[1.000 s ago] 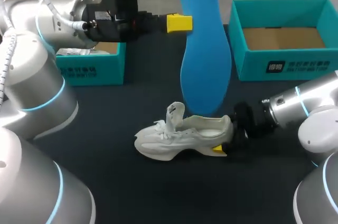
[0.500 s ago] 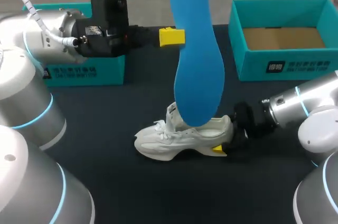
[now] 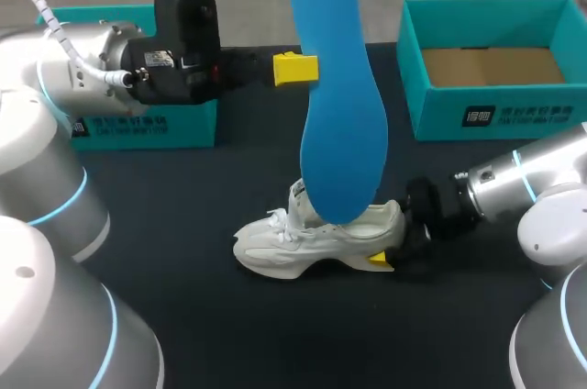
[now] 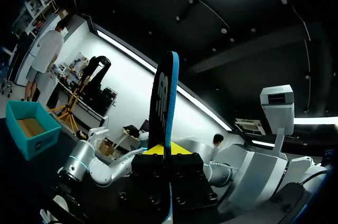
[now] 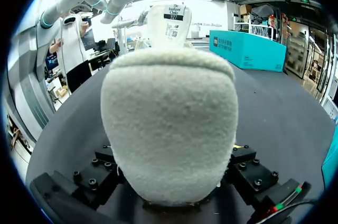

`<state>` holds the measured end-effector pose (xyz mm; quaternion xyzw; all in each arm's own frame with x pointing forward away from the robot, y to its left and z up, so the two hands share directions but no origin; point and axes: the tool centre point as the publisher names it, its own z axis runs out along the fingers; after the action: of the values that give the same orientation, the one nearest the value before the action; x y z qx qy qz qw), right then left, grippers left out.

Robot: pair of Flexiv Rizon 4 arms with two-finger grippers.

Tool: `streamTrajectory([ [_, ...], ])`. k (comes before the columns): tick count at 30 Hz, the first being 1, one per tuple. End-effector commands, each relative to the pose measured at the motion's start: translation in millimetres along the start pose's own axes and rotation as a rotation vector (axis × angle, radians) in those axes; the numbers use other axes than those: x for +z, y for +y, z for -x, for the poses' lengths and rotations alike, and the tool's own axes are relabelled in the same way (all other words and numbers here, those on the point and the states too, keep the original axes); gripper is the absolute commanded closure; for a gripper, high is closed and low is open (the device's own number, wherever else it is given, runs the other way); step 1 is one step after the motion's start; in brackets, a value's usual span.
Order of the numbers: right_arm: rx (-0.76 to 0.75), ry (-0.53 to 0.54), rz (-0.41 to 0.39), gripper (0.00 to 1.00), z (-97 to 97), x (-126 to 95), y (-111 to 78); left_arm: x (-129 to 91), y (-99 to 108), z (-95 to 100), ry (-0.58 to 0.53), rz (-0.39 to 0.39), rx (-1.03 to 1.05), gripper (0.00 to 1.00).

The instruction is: Take the shoe out of the shoebox, open the shoe tongue, remove and reinsert the insole, then place the shoe into the shoebox

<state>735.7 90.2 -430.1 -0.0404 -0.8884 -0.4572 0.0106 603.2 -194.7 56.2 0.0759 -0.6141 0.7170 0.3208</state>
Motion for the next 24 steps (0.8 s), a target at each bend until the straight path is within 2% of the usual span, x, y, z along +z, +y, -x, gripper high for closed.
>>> streamTrajectory([
  [1,0.001,-0.001,-0.003,1.00,0.3,2.8,-3.5,1.2,0.5,1.0,0.001,-0.001,0.001,1.00],
  [5,0.001,-0.001,-0.003,1.00,0.3,2.8,-3.5,1.2,0.5,1.0,0.001,-0.001,0.001,1.00],
  [6,0.001,-0.001,-0.003,0.97,0.3,2.8,-3.5,1.2,0.5,1.0,0.001,-0.001,0.001,1.00],
  [7,0.001,-0.001,-0.003,0.89,0.3,2.8,-3.5,1.2,0.5,1.0,0.001,-0.001,0.001,1.00],
  [8,0.001,-0.001,-0.003,0.79,0.3,2.8,-3.5,1.2,0.5,1.0,0.001,-0.001,0.001,1.00],
  [10,0.001,-0.001,-0.003,0.52,0.3,2.8,-3.5,1.2,0.5,1.0,0.001,-0.001,0.001,1.00],
  [11,0.001,-0.001,-0.003,0.10,0.3,2.8,-3.5,1.2,0.5,1.0,0.001,-0.001,0.001,1.00],
  [12,0.001,-0.001,-0.003,0.00,0.3,2.8,-3.5,1.2,0.5,1.0,0.001,-0.001,0.001,1.00],
  [22,0.001,-0.001,-0.003,0.00,0.3,2.8,-3.5,1.2,0.5,1.0,0.001,-0.001,0.001,1.00],
  [24,0.006,-0.019,-0.031,0.00,0.6,-2.1,-4.7,1.2,0.5,1.0,0.001,-0.001,0.001,1.00],
])
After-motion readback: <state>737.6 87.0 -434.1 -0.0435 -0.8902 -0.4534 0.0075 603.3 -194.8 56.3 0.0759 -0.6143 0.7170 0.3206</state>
